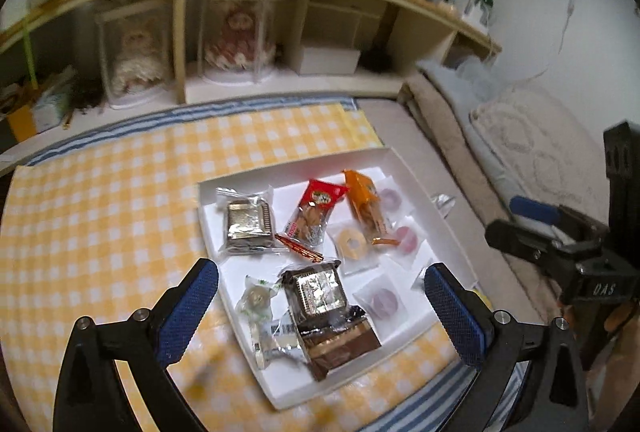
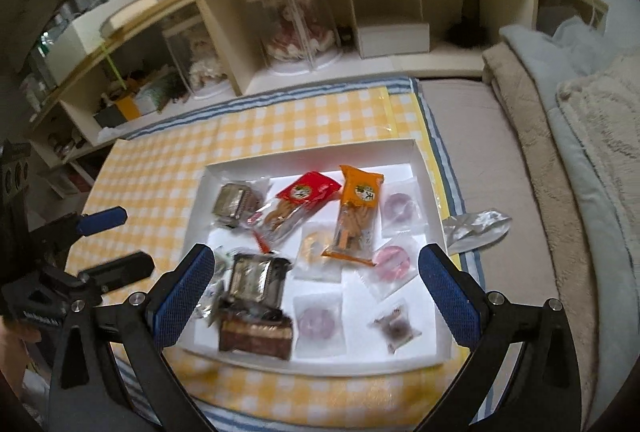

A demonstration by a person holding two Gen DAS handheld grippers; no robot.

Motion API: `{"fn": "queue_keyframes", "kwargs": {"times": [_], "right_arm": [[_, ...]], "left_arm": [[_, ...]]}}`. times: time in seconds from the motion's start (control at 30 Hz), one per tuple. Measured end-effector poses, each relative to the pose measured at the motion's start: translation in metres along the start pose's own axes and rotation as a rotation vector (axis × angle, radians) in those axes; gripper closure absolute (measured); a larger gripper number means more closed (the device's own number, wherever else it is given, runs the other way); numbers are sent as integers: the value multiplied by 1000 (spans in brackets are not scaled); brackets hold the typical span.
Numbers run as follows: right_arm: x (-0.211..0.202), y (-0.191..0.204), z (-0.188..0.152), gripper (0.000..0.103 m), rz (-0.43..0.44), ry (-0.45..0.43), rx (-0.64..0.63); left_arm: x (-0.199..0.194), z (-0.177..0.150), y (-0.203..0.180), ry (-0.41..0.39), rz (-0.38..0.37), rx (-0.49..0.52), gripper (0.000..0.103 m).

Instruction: Organize snacks

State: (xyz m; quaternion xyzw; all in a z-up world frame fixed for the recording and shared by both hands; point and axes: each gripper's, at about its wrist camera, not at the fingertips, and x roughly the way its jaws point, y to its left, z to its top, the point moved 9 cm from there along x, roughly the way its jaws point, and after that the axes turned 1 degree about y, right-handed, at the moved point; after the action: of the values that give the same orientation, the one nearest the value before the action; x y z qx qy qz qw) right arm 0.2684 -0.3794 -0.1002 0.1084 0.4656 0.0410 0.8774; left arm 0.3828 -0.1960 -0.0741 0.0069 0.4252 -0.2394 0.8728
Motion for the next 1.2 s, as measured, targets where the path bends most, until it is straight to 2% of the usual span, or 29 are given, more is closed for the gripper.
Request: {"fn": "queue_keyframes", "kwargs": {"times": [0.17, 0.5, 0.97, 1.2], "right_arm": [[-32, 16, -9, 0, 4, -45, -29], [-83, 38, -39, 0, -19, -120, -81], [-112, 55, -90, 0, -90, -186, -134], [-118, 55, -104, 0, -129, -233, -122]], "left_arm": [[-51, -19, -3, -56, 52, -3, 0], [-124, -67, -13, -136, 148, -3, 0], [-178, -147, -18, -180, 182, -15, 0], [-178, -164, -13, -219, 204, -14, 0]]}}
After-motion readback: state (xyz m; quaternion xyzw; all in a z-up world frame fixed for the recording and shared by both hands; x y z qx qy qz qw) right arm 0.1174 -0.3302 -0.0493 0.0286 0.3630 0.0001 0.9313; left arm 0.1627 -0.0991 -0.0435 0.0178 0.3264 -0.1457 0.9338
